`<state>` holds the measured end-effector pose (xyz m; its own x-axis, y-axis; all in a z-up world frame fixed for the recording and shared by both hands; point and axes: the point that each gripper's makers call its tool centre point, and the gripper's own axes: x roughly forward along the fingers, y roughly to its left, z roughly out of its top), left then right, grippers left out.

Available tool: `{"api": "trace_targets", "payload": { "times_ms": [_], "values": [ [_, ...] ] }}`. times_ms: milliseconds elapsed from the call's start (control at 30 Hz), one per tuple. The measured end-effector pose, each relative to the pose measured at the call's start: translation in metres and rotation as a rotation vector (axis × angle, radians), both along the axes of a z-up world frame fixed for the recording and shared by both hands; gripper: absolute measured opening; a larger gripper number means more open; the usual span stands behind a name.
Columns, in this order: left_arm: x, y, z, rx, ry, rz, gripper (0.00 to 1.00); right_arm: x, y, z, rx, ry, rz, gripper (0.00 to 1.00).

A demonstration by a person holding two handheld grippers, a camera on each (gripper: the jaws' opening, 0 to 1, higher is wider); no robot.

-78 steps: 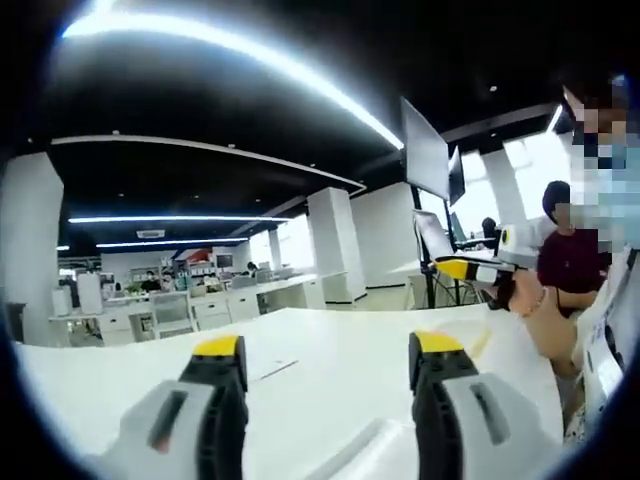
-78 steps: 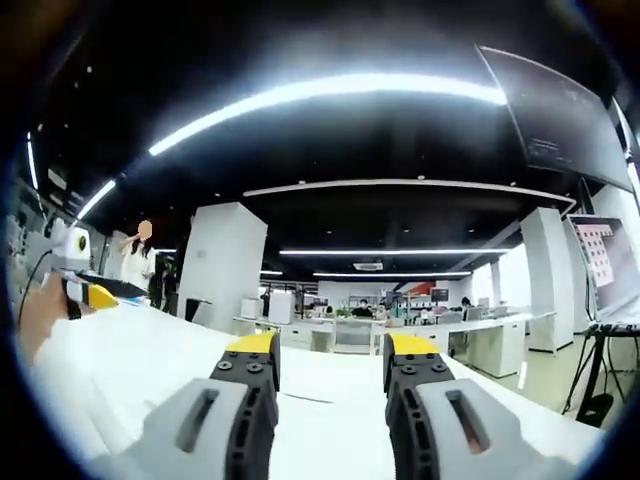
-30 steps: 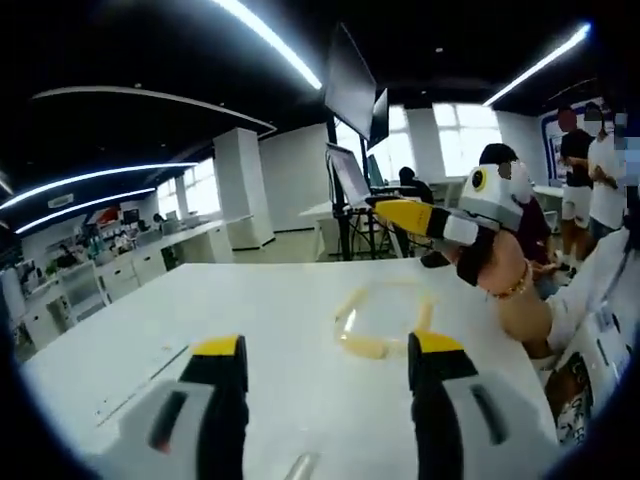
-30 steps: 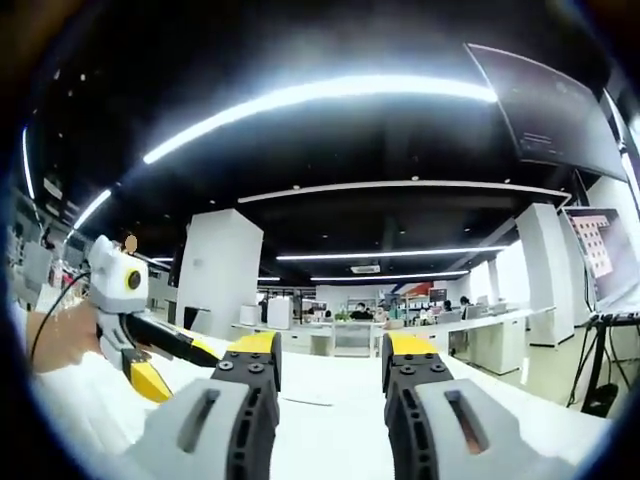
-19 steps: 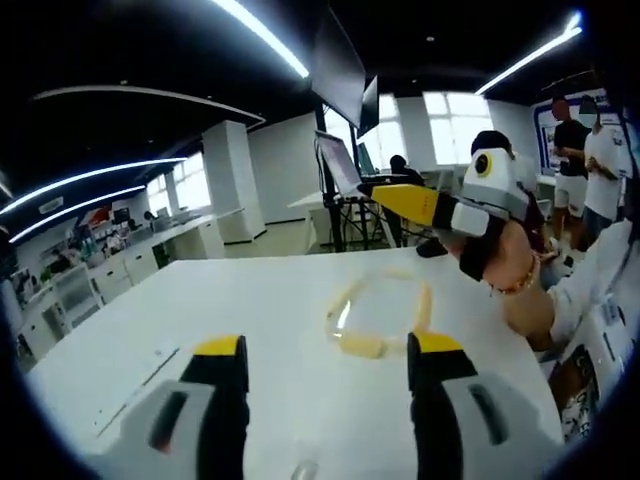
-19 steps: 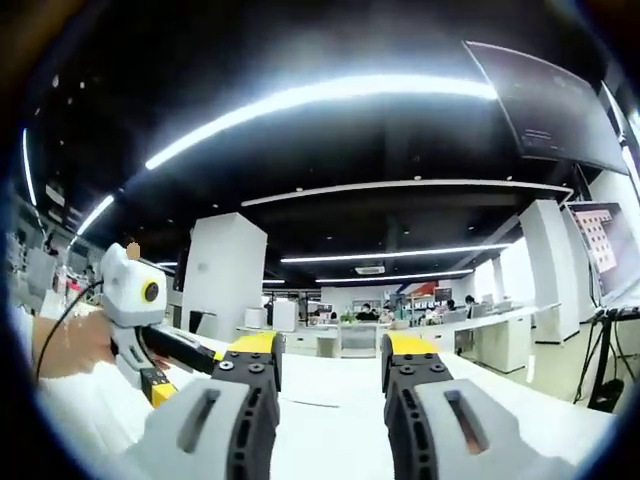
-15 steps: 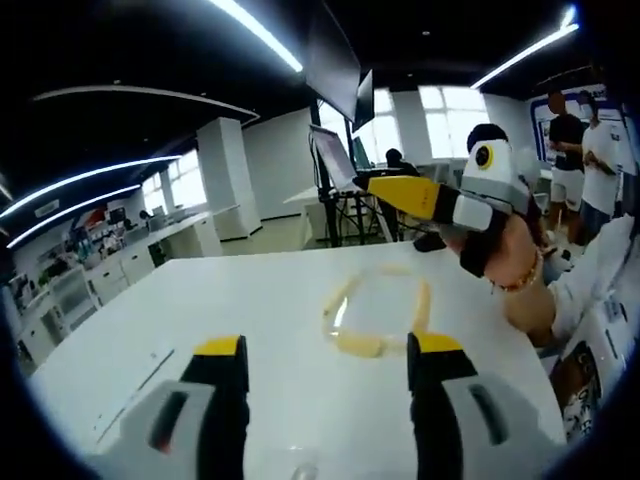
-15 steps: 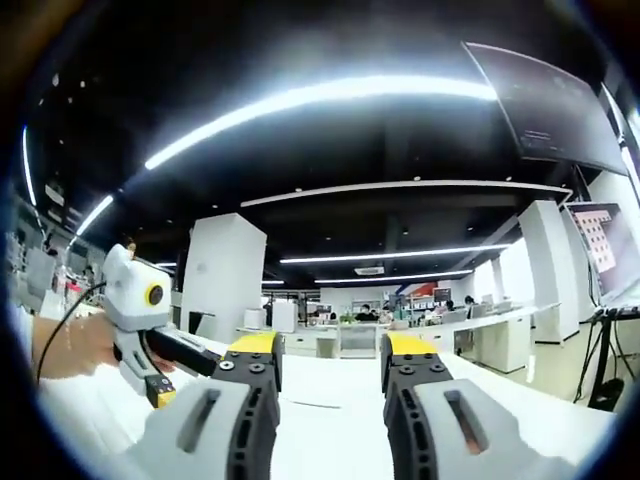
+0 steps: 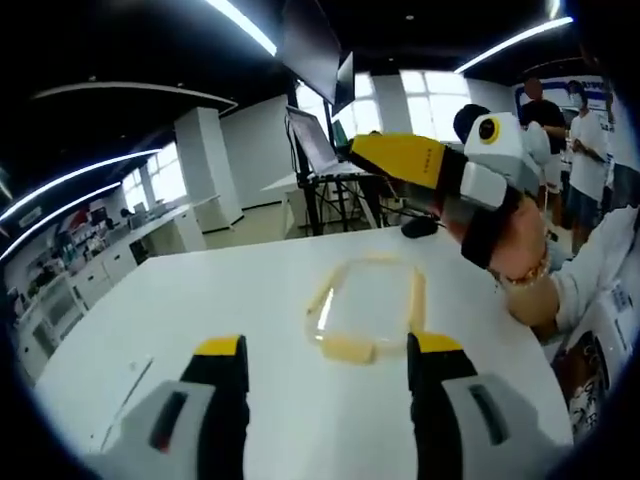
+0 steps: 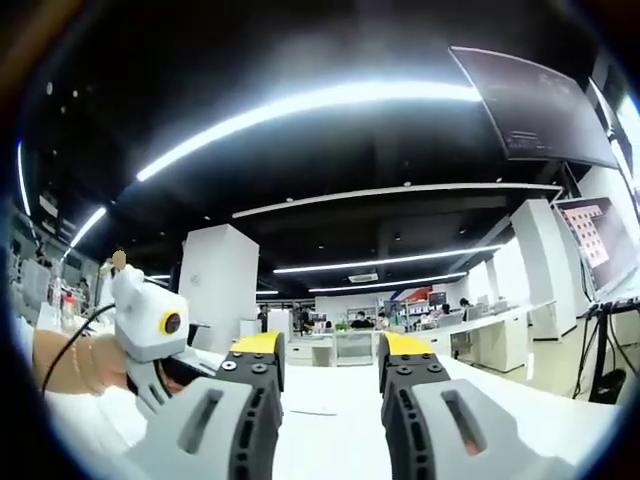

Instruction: Snap each plastic latch of the storage box into its locked position after aligning the lid with the box until every specified latch is closed and the lid sits flush.

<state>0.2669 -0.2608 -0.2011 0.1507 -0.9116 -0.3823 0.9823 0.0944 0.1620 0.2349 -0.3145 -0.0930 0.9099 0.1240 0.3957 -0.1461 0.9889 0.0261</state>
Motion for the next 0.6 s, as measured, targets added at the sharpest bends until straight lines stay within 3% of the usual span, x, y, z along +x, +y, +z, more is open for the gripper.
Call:
{"api": "trace_targets", "payload": {
  "times_ms": [600],
  "values": [
    [-0.009, -0.031, -0.015, 0.090, -0.001, -0.071, 0.63, -0.005, -0.009, 0.004, 0.028, -0.025, -0.032, 0.36]
  ]
}}
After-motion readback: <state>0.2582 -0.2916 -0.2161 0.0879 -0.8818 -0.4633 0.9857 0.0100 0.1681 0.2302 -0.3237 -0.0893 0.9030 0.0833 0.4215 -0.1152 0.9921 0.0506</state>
